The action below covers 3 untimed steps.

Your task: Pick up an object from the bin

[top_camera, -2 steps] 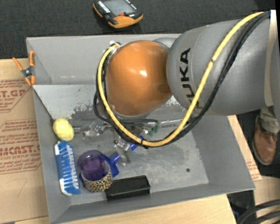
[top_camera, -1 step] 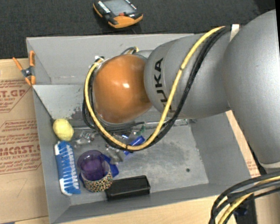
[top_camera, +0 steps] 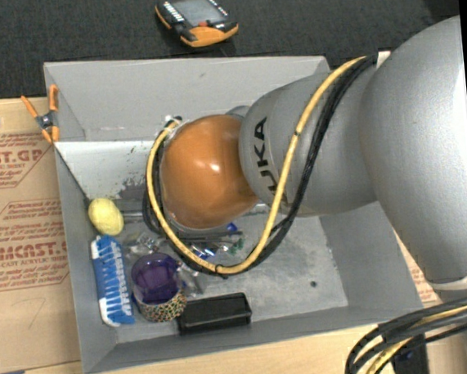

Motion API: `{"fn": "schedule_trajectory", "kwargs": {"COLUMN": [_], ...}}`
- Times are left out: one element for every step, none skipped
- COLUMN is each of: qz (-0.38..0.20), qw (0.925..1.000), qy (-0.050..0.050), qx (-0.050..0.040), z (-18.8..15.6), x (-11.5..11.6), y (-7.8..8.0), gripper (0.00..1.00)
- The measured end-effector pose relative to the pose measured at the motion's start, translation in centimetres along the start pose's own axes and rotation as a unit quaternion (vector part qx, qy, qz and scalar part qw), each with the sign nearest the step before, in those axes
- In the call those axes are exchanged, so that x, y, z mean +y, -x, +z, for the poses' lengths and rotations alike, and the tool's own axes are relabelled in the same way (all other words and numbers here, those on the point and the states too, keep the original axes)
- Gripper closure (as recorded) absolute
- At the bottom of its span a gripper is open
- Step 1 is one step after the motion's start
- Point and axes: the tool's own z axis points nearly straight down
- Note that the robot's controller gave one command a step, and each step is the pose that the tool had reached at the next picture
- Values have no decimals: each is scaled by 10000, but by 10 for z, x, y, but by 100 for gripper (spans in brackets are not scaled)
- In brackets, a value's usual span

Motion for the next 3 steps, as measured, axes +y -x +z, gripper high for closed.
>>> {"fn": "schedule_trajectory", "kwargs": {"qz": [-1201, -231, -1217], "qw": [9928, 9997, 9926], "qy": [-1, 15, 24], "qx": [5, -6, 17], "z": [40, -55, -151], "x": [-21, -8, -27], "y": [-1, 10, 13], "gripper": [0, 0, 0]}}
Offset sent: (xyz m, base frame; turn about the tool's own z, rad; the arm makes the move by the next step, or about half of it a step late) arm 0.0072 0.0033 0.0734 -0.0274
